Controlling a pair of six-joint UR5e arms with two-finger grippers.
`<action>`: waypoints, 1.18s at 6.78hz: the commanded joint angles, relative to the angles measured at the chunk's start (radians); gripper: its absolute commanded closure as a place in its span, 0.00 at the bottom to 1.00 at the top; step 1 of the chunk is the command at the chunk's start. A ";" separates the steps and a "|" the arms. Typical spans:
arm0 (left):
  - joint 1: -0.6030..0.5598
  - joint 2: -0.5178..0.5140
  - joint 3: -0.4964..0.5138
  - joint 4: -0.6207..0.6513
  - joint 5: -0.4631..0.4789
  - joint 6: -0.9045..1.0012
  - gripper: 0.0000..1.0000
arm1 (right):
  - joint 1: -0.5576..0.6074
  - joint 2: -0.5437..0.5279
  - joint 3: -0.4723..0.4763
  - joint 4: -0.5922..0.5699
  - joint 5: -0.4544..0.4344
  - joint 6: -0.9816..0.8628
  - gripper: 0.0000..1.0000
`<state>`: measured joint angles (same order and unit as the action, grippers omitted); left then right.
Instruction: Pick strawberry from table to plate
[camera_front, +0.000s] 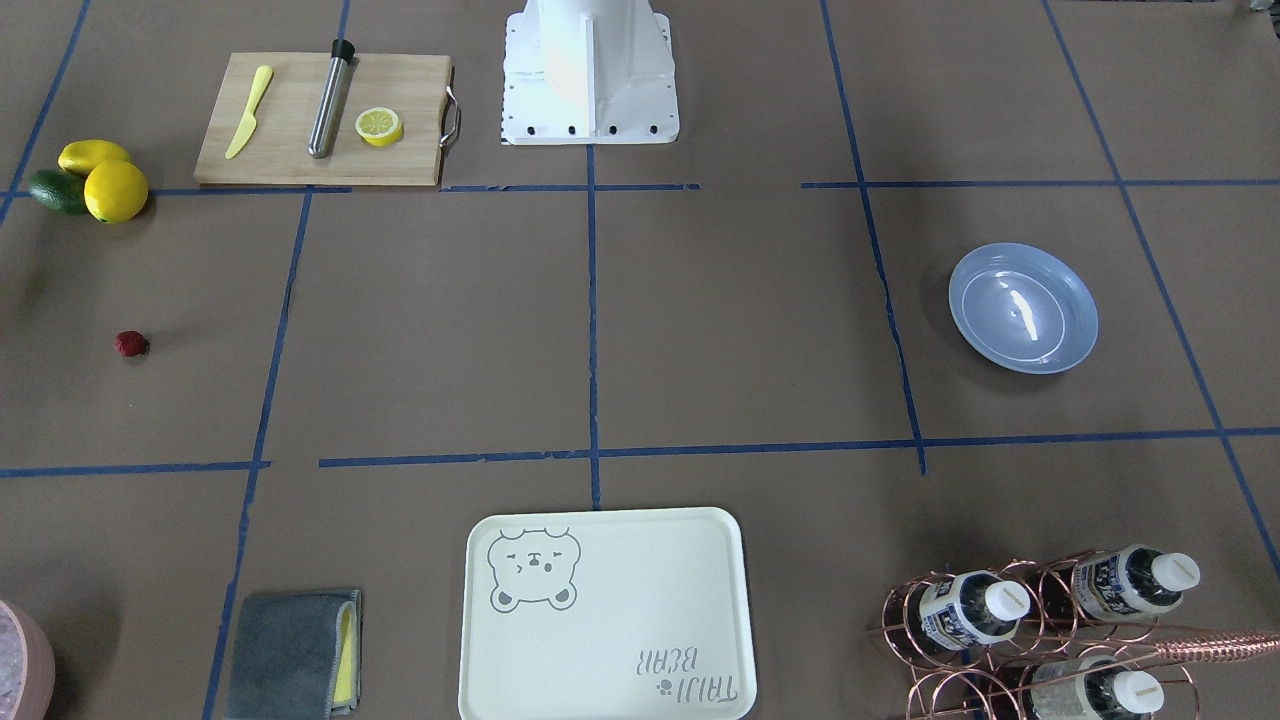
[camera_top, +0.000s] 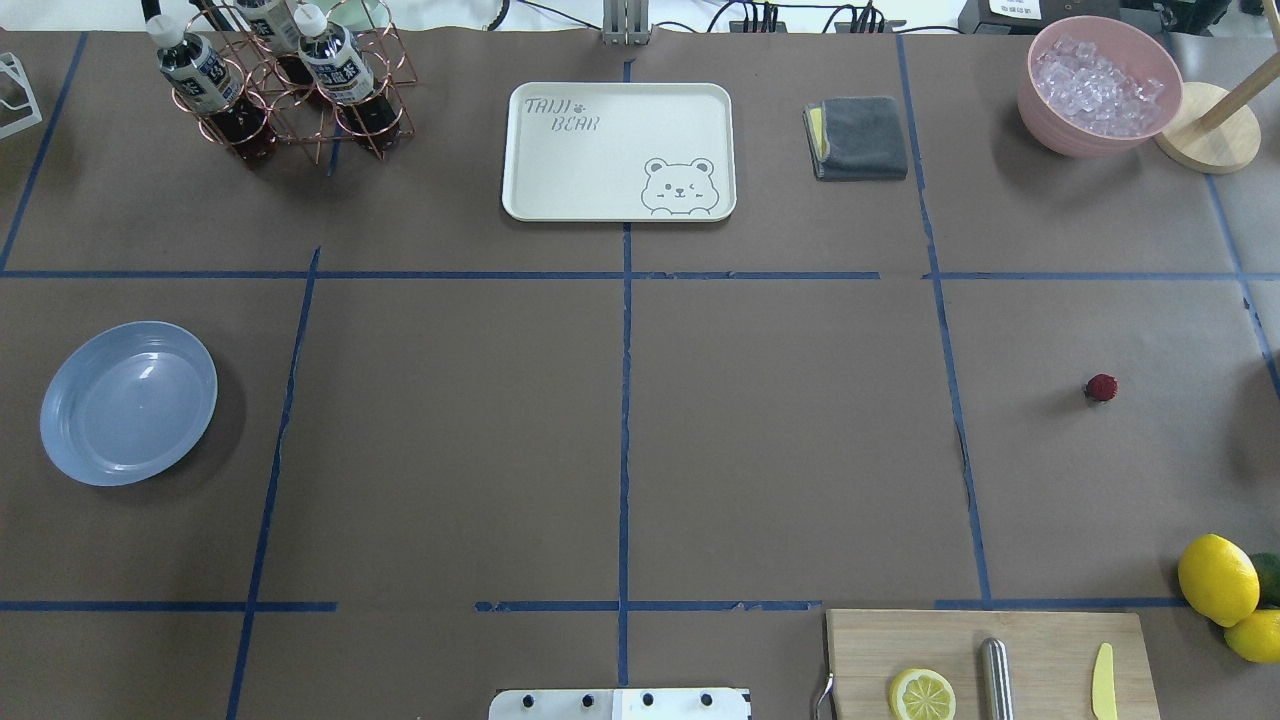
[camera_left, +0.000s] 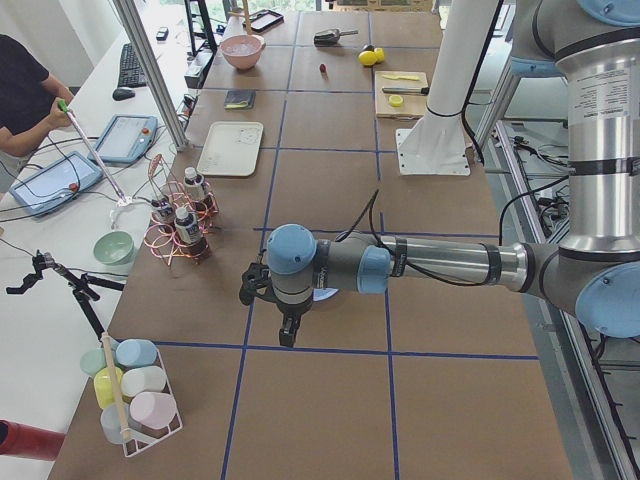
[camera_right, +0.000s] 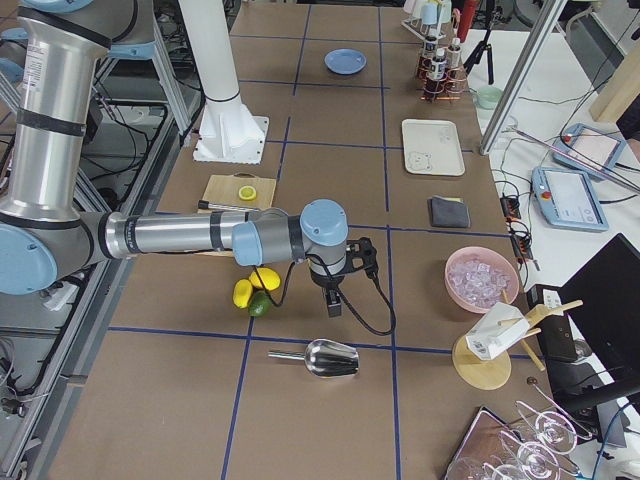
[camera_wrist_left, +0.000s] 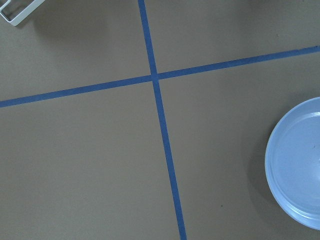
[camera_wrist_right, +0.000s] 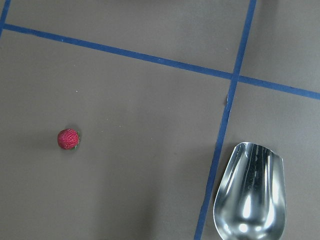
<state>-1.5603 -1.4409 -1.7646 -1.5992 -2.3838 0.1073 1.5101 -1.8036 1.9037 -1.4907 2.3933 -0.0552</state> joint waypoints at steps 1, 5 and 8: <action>-0.010 0.023 -0.040 -0.016 -0.014 0.014 0.00 | 0.001 0.001 -0.009 0.000 0.000 0.002 0.00; -0.003 0.025 -0.050 -0.014 -0.050 0.023 0.00 | 0.001 0.001 -0.011 0.012 0.000 0.000 0.00; 0.037 0.059 0.000 -0.165 -0.139 0.018 0.00 | 0.001 -0.008 -0.015 0.010 0.001 -0.002 0.00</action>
<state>-1.5525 -1.3913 -1.7823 -1.6630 -2.4809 0.1244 1.5110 -1.8093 1.8895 -1.4802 2.3937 -0.0552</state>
